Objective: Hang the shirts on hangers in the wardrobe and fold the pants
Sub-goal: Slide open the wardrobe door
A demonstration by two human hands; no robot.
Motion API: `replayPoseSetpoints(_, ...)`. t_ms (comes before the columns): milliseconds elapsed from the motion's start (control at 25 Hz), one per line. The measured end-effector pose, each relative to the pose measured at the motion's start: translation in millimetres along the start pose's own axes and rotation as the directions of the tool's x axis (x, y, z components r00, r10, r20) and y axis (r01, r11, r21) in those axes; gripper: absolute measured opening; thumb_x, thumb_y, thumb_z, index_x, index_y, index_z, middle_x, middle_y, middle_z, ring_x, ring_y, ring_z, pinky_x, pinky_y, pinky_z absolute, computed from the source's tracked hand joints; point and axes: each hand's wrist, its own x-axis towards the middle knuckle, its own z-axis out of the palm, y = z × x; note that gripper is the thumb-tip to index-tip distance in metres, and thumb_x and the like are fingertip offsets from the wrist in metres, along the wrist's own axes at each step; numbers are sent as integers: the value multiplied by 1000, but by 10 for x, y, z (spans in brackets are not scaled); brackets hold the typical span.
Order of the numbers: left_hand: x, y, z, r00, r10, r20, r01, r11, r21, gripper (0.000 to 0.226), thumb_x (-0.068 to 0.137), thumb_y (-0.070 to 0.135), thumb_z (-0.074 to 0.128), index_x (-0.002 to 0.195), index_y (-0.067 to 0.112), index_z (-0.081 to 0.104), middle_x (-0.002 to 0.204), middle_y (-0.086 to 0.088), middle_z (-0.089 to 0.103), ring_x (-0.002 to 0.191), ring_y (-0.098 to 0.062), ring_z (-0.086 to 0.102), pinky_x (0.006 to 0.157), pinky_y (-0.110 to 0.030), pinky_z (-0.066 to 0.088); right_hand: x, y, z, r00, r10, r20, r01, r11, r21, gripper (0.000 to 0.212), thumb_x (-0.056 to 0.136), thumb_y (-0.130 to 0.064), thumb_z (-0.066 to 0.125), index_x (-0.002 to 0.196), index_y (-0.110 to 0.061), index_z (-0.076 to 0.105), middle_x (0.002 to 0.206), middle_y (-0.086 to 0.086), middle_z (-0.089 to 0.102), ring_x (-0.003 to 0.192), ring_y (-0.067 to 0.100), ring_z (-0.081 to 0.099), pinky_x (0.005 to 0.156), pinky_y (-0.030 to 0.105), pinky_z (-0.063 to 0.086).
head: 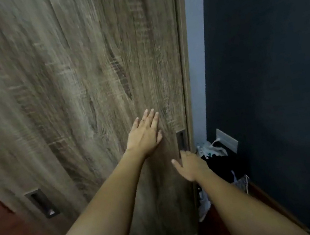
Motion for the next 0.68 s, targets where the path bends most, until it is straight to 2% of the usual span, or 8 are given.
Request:
replayPoseSetpoints(160,388,213,248,986,91,-139,-86,996,38,60,99,33,32,150,10,11,159,-7,8,147,-21,3,117,-39,6,411,130,47,998,62,26,-63,997,38,65,96,-48,31,144,-5,24,145,17,36,131,32,38,105,40,37)
replayPoseSetpoints(280,729,274,512,943,158,-292,-117,981,153,58,91,30,36,143,6,35,151,-12,33,140,-25,30,111,-44,28,751,224,110,992,104,70,-109,991,74,70,95,-49,33,146,-3,19,146,18,34,132,32,38,105,39,37)
replayPoseSetpoints(360,904,293,655,912,186,-366,-96,963,252,62,83,32,35,138,6,44,146,-12,42,135,-25,39,108,-43,33,920,281,126,989,121,85,-129,987,95,68,95,-49,34,142,-2,25,142,19,40,127,33,43,101,39,39)
replayPoseSetpoints(520,1101,294,927,865,169,-473,15,932,362,66,84,33,40,145,8,32,152,-5,32,141,-18,25,114,-40,4,1116,304,146,988,125,95,-140,973,181,62,93,-51,38,132,-2,35,130,19,52,117,34,52,93,37,43)
replayPoseSetpoints(680,1151,127,1066,831,229,-506,49,877,477,65,92,40,37,148,12,20,153,1,30,140,-13,18,112,-40,1,1170,286,151,990,115,81,-131,967,221,58,88,-53,47,122,-7,37,125,17,55,115,34,53,88,37,43)
